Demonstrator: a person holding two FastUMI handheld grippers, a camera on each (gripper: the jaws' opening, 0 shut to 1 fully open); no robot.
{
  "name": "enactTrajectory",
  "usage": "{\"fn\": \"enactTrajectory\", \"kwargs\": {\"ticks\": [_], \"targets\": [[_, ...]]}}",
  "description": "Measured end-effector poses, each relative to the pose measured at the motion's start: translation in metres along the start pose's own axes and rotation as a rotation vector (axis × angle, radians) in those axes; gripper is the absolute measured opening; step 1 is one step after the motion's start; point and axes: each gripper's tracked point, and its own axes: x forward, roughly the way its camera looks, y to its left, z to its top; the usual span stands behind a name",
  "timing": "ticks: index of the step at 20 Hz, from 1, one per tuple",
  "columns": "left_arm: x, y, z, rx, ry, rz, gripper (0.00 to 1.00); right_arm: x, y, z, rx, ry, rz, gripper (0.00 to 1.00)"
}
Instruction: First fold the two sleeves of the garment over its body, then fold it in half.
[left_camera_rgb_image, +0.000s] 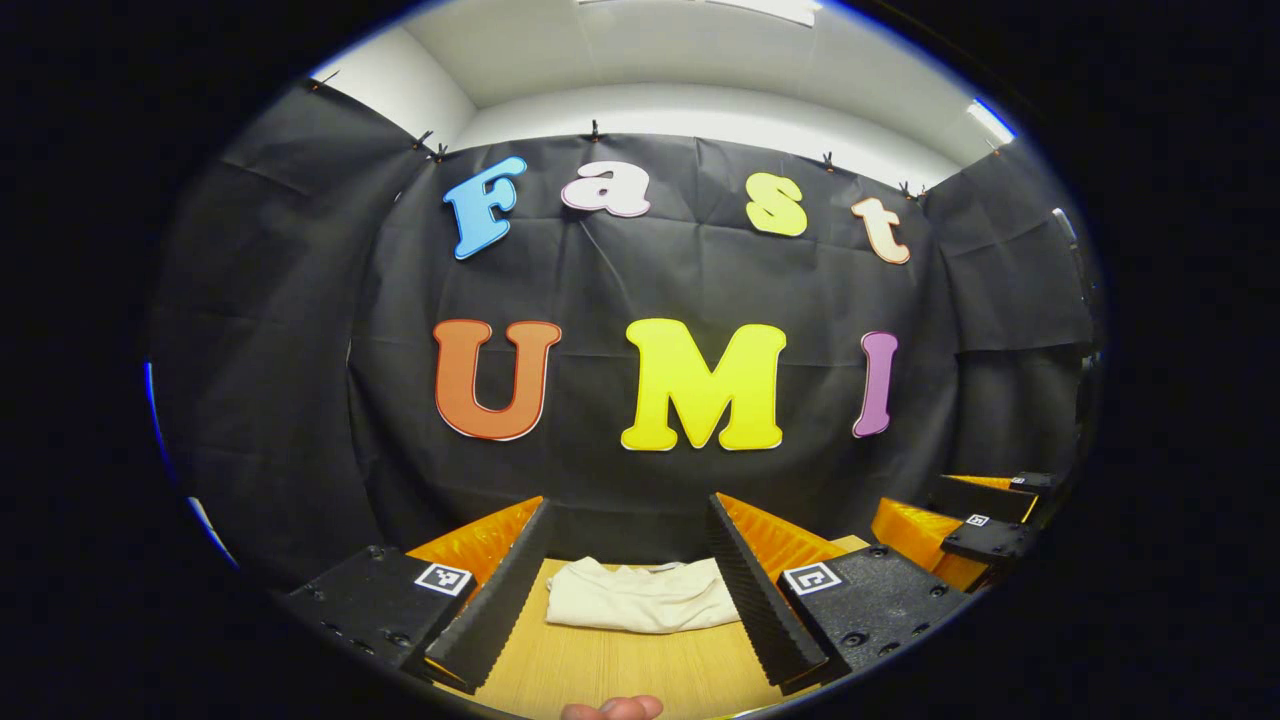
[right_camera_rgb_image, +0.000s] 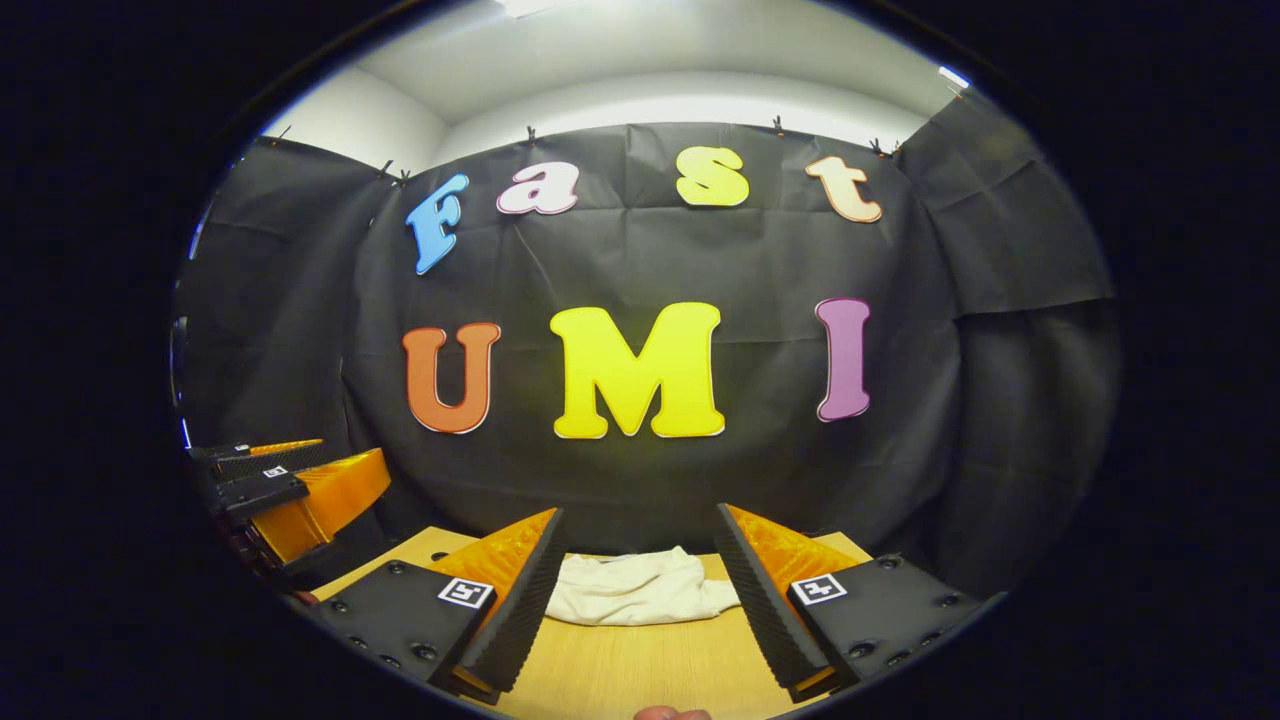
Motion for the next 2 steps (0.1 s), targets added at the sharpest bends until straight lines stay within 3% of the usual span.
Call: {"fn": "enactTrajectory", "kwargs": {"ticks": [2], "targets": [[0.0000, 0.0028, -0.0027, 0.000, 0.005, 0.010, 0.97, 0.0020, 0.0073, 0.0016, -0.001, -0.006, 0.022, 0.92]]}}
